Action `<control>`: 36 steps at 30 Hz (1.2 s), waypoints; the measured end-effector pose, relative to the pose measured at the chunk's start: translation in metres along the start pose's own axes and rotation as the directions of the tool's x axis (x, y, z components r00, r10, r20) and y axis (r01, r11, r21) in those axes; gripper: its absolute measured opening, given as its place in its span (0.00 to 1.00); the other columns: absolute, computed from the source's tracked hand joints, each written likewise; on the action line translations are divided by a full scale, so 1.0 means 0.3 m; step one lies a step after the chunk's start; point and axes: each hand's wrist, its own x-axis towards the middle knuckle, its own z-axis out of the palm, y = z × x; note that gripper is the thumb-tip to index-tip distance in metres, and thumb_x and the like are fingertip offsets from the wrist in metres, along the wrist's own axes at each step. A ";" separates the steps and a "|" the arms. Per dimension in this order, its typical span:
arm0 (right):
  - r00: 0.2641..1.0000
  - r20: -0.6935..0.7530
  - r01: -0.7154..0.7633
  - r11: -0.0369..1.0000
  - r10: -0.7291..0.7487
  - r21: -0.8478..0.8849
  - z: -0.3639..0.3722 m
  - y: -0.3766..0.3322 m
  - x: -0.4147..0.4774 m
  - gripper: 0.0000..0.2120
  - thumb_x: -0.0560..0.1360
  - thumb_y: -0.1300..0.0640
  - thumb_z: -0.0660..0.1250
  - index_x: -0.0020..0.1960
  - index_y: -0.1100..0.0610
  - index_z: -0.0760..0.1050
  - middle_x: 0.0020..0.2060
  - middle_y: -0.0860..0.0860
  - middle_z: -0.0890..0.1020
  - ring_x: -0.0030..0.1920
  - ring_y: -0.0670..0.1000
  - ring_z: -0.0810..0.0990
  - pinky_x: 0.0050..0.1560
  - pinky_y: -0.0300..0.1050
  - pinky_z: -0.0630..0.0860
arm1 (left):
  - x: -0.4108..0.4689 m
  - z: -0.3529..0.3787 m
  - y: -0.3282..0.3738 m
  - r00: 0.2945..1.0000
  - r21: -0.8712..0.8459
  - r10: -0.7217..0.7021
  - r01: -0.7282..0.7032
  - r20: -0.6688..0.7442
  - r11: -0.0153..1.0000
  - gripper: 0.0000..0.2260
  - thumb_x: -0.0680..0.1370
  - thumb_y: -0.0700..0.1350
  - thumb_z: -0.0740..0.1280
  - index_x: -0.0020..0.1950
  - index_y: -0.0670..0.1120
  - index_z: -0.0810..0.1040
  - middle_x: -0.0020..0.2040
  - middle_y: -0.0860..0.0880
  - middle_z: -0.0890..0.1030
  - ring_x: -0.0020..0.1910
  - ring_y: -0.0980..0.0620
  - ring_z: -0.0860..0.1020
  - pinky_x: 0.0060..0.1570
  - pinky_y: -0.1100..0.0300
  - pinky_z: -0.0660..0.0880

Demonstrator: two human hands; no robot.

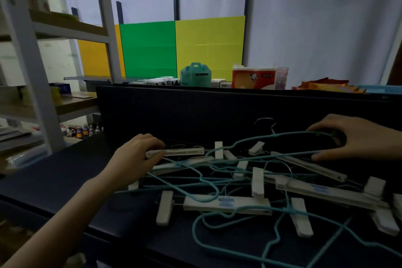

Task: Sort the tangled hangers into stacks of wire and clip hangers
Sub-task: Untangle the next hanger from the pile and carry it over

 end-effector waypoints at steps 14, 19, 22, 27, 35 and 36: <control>0.925 -0.279 -0.267 0.964 0.258 0.005 0.069 -0.094 -0.267 0.31 0.51 0.20 0.64 0.52 0.21 0.63 0.48 0.29 0.70 0.43 0.47 0.77 0.41 0.51 0.78 | 0.235 0.112 -0.224 0.773 -0.143 0.047 0.057 0.633 0.988 0.15 0.78 0.54 0.59 0.59 0.49 0.75 0.52 0.49 0.79 0.50 0.52 0.77 0.54 0.55 0.73; 0.881 -0.299 -0.374 0.927 0.366 0.030 0.091 -0.159 -0.350 0.30 0.50 0.19 0.63 0.52 0.21 0.63 0.48 0.29 0.71 0.41 0.49 0.77 0.37 0.51 0.78 | 0.268 0.107 -0.233 0.865 -0.223 0.137 -0.029 0.483 0.974 0.11 0.77 0.50 0.64 0.57 0.48 0.75 0.49 0.50 0.77 0.48 0.52 0.76 0.49 0.58 0.72; 0.856 -0.322 -0.405 0.912 0.405 0.072 0.098 -0.234 -0.395 0.29 0.50 0.19 0.63 0.50 0.24 0.67 0.48 0.31 0.73 0.41 0.47 0.77 0.37 0.47 0.76 | 0.282 0.097 -0.227 0.934 -0.286 0.161 -0.067 0.318 0.956 0.13 0.76 0.48 0.66 0.58 0.47 0.75 0.51 0.49 0.77 0.49 0.51 0.76 0.51 0.55 0.74; 0.799 -0.357 -0.482 0.870 0.484 0.101 0.098 -0.309 -0.458 0.28 0.49 0.19 0.63 0.48 0.25 0.68 0.49 0.29 0.72 0.43 0.43 0.77 0.38 0.46 0.75 | 0.321 0.084 -0.191 0.975 -0.239 0.185 -0.152 0.123 0.959 0.15 0.75 0.52 0.65 0.60 0.49 0.75 0.50 0.52 0.75 0.48 0.51 0.74 0.47 0.51 0.73; 0.711 -0.411 -0.599 0.798 0.570 0.069 0.091 -0.211 -0.634 0.30 0.53 0.22 0.65 0.53 0.29 0.70 0.49 0.32 0.74 0.46 0.37 0.75 0.32 0.43 0.76 | 0.352 0.125 -0.074 0.950 -0.249 0.296 -0.266 0.095 0.931 0.17 0.76 0.51 0.65 0.63 0.48 0.73 0.52 0.51 0.73 0.50 0.51 0.72 0.46 0.52 0.71; 0.707 -0.414 -0.604 0.794 0.574 0.068 0.088 -0.195 -0.649 0.30 0.54 0.22 0.66 0.53 0.29 0.70 0.49 0.33 0.74 0.46 0.37 0.75 0.33 0.43 0.76 | 0.347 0.135 -0.054 0.945 -0.233 0.310 -0.280 0.101 0.931 0.17 0.76 0.52 0.64 0.64 0.48 0.73 0.52 0.52 0.73 0.50 0.51 0.72 0.45 0.54 0.71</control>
